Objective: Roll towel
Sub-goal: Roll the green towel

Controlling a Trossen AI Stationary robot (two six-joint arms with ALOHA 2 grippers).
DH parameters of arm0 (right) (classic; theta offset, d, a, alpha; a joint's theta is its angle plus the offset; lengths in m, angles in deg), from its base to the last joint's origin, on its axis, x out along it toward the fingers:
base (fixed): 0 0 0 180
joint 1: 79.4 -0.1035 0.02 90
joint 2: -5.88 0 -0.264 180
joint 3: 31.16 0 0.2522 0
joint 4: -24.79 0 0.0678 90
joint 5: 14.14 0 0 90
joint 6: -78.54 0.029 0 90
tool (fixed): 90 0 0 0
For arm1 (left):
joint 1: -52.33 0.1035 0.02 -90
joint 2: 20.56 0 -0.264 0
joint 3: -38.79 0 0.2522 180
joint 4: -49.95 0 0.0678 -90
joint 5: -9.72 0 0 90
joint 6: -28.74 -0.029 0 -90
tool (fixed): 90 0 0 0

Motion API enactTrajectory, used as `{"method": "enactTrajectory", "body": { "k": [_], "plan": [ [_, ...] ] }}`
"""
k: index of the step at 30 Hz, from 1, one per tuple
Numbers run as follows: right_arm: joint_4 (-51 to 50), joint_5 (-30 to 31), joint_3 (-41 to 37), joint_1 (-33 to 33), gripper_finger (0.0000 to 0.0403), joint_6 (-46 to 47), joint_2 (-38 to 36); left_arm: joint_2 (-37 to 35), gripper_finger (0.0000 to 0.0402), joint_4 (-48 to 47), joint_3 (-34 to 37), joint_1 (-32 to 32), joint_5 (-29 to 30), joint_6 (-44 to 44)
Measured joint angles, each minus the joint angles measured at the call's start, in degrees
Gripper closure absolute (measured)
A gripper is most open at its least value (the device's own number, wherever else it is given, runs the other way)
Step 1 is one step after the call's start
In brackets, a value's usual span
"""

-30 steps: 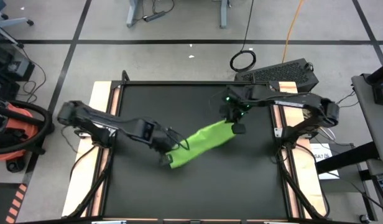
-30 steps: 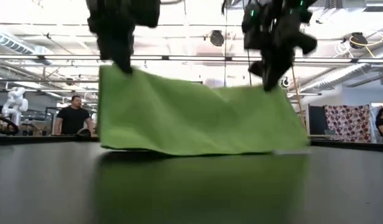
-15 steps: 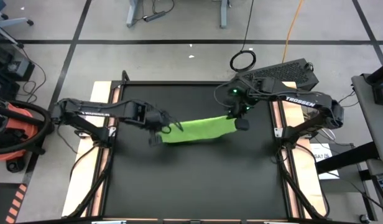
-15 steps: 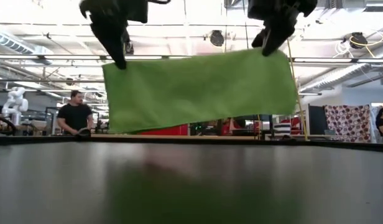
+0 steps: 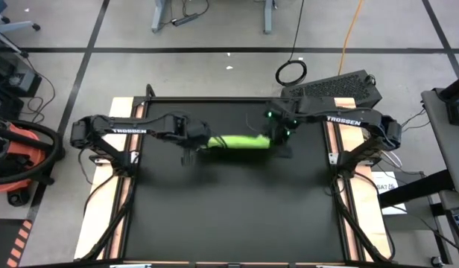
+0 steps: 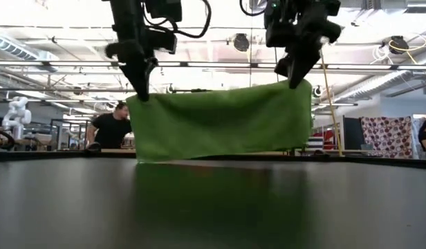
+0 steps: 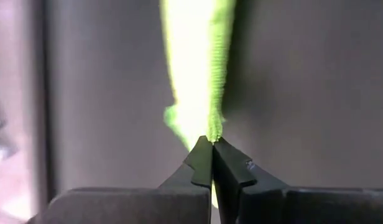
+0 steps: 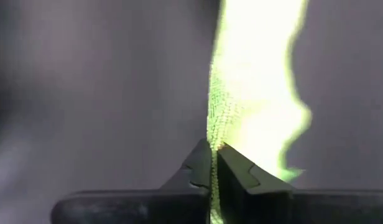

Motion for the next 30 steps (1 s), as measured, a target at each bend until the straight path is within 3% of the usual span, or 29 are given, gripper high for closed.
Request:
{"method": "enactTrajectory", "body": {
  "k": [2, 5, 9, 13, 16, 23, 28, 30],
  "plan": [
    [1.4, -3.9, -3.5, -2.6, 0.038, 2.3, 0.0, 1.3, 0.0387, 0.2, 0.1, -1.9, -5.5, -1.5],
    [6.0, -5.2, -11.3, -7.8, 0.0339, 5.1, 0.1, 3.4, 0.0358, 1.2, 0.2, -5.2, -10.6, -2.4],
    [13.9, -5.8, -20.6, -13.7, 0.0254, 10.9, 0.1, 6.2, 0.0301, 4.7, 0.2, -10.3, -16.6, -1.9],
    [15.8, -5.3, -24.1, -16.5, 0.0163, 16.8, -0.2, 8.8, 0.0234, 6.5, 0.2, -14.8, -18.7, 1.5],
    [15.7, -3.9, -24.2, -18.2, 0.0123, 19.6, -2.4, 9.4, 0.0192, 6.8, 0.2, -17.1, -18.8, 2.4],
    [16.9, 6.7, -24.2, -19.7, 0.0134, 19.6, -9.6, 9.5, 0.0165, 8.6, 0.2, -16.0, -9.4, 6.9],
    [22.7, 9.2, -24.2, -18.2, 0.0175, 16.0, -10.6, 11.5, 0.0164, 11.5, 0.2, -11.8, -9.4, 11.6],
    [25.0, 9.2, -24.2, -17.1, 0.0193, 15.1, -9.5, 12.1, 0.0164, 12.2, 0.2, -10.4, -11.9, 12.4]
  ]
}}
